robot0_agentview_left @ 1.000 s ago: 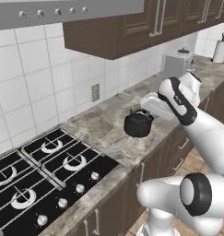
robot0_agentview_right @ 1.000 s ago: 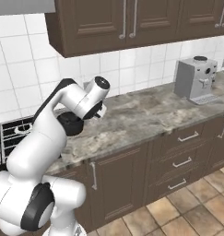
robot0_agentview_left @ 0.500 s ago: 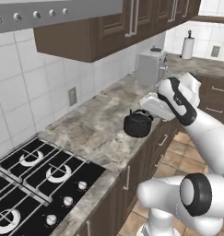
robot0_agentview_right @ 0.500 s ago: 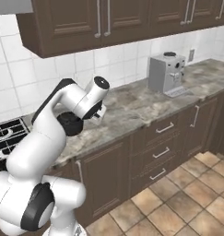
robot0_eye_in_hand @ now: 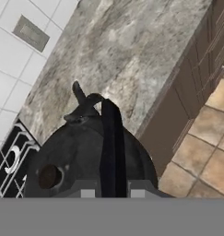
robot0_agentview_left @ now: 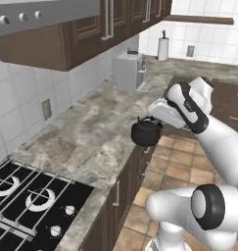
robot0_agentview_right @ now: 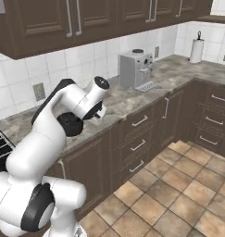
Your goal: The kettle is done boiling. Turn off the stove, then wait for 300 timesteps before moving the kettle to the dining table.
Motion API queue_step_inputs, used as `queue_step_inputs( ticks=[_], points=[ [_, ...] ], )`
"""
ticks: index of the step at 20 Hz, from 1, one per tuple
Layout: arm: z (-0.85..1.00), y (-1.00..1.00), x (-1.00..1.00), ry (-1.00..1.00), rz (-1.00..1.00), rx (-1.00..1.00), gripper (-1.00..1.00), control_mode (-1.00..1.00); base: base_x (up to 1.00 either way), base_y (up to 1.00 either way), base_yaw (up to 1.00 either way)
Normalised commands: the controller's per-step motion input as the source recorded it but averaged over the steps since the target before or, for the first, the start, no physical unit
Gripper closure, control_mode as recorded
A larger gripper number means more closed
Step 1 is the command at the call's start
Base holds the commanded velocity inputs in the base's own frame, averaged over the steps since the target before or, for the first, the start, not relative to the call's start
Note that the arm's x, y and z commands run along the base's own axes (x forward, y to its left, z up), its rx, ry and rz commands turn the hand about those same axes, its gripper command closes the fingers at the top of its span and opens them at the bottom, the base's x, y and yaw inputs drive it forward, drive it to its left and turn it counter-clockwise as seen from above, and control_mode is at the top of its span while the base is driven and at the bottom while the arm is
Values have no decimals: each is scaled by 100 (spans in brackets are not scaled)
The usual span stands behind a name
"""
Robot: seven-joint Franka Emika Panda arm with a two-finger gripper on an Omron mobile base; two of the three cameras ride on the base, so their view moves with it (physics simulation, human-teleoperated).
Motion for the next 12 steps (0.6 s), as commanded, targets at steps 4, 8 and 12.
queue_step_inputs(
  ticks=[4, 8, 12],
  points=[
    [0, 0, 0, 0, 0, 0, 100, 100, 4, -44, -35],
    [0, 0, 0, 0, 0, 0, 100, 100, 19, -46, -34],
    [0, 0, 0, 0, 0, 0, 100, 100, 29, -45, -33]
  ],
)
